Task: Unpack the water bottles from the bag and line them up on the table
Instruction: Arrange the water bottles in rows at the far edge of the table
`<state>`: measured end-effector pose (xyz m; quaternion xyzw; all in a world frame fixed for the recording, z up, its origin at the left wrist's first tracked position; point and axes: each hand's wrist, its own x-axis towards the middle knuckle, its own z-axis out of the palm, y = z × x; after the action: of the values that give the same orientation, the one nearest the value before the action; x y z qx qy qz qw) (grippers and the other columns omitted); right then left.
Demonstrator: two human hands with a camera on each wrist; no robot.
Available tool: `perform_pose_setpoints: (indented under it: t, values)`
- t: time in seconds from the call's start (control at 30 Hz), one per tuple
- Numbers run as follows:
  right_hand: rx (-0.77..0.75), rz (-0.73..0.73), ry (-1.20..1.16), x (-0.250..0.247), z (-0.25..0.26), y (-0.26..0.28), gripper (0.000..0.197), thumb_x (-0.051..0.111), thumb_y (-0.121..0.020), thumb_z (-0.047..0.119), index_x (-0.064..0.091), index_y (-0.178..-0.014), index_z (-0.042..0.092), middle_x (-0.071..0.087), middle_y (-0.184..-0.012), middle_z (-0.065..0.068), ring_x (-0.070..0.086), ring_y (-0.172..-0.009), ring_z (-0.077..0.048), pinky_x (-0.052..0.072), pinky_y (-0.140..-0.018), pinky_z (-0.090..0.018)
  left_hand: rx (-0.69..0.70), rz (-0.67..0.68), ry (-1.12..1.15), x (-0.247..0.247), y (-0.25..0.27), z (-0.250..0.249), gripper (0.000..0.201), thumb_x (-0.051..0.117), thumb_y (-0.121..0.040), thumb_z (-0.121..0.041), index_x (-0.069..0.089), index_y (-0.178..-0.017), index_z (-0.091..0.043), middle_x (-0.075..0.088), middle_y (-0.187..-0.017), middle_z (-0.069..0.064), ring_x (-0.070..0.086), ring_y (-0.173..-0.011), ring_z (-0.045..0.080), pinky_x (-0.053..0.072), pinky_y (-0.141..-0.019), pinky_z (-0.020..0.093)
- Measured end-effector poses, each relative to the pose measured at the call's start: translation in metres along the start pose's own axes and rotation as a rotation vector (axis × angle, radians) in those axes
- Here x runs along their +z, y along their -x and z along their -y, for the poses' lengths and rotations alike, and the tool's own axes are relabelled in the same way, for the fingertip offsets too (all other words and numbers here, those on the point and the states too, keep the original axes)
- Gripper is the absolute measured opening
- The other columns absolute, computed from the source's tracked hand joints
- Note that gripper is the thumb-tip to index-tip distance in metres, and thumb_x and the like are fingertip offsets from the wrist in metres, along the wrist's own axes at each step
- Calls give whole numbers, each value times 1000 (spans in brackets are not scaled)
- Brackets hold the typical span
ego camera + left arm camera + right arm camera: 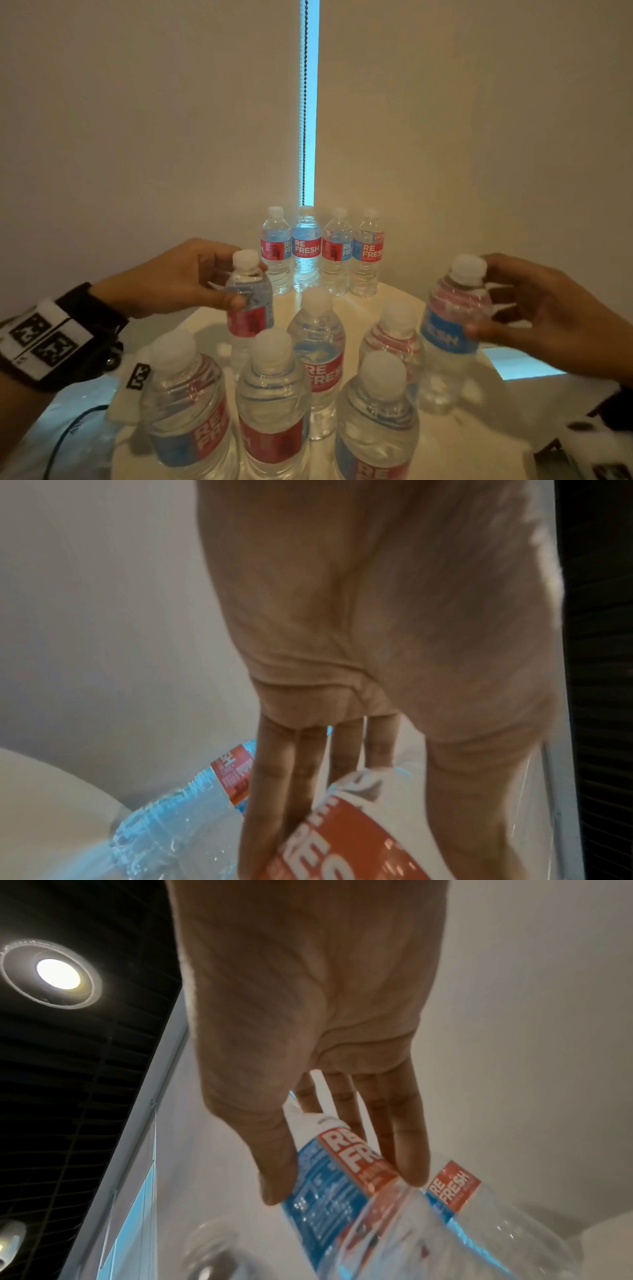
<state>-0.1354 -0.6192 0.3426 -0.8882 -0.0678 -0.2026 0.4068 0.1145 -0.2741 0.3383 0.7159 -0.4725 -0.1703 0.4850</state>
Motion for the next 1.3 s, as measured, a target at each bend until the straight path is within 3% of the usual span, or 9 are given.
perform_pose_setpoints:
  t: [0.1,0.23,0.3,0.4,0.53,0.73,0.97,1.13,1.3]
  values:
    - [-28,-22,17,1,-7,-42,64,83,-59,59,64,-112,30,69,-104,1,73,-84,-23,63,-67,-40,-34,-131,-50,-1,-14,1,40,80,-70,-12,77,-109,-22,79,-109,0,75,-99,20,62,-82,29]
    - [-38,9,56,26,-18,-99,43,83,-68,26,60,-104,29,67,-102,-2,69,-78,-5,59,-64,-21,-80,-286,-79,-1,-38,10,36,84,-74,-14,75,-109,-17,79,-104,3,77,-90,22,61,-71,28]
    - [-23,26,83,44,-25,-124,41,85,-72,16,57,-100,27,65,-97,2,69,-73,-8,61,-63,-25,-94,-342,-101,-1,-50,15,35,87,-72,-16,76,-105,-18,78,-103,5,76,-85,20,61,-69,28]
    - [12,52,89,71,-37,-153,45,86,-72,23,57,-107,19,65,-97,0,71,-75,-24,63,-65,-46,-130,-385,-150,-1,-65,21,35,88,-71,-20,75,-104,-18,76,-102,6,76,-88,24,64,-73,36]
    - [43,50,72,101,-46,-177,51,86,-73,28,53,-110,18,64,-108,-7,73,-83,-28,62,-67,-51,-163,-427,-179,2,-78,27,43,89,-69,-25,73,-107,-14,75,-100,6,74,-91,25,64,-75,40]
    - [22,55,85,122,-44,-193,43,85,-74,27,52,-99,36,64,-97,8,72,-86,-21,63,-73,-42,-185,-447,-197,7,-87,29,46,87,-71,-29,71,-110,-13,73,-102,6,73,-92,24,64,-75,41]
    - [16,41,114,126,-43,-197,46,83,-76,31,51,-108,30,58,-92,19,66,-83,-7,57,-68,-22,-186,-481,-208,14,-92,29,49,85,-73,-35,70,-114,-14,72,-101,2,72,-93,21,63,-81,46]
    - [27,26,103,125,-47,-196,48,85,-74,33,54,-111,31,62,-98,14,67,-87,-8,58,-72,-23,-189,-481,-198,14,-93,30,51,85,-73,-34,68,-117,-14,70,-102,0,70,-94,20,62,-84,46]
    - [39,11,128,127,-47,-193,58,83,-76,34,53,-124,23,59,-103,12,63,-85,-4,51,-67,-12,-191,-468,-210,16,-89,30,56,83,-75,-36,63,-123,-15,67,-107,-3,67,-99,17,60,-88,46]
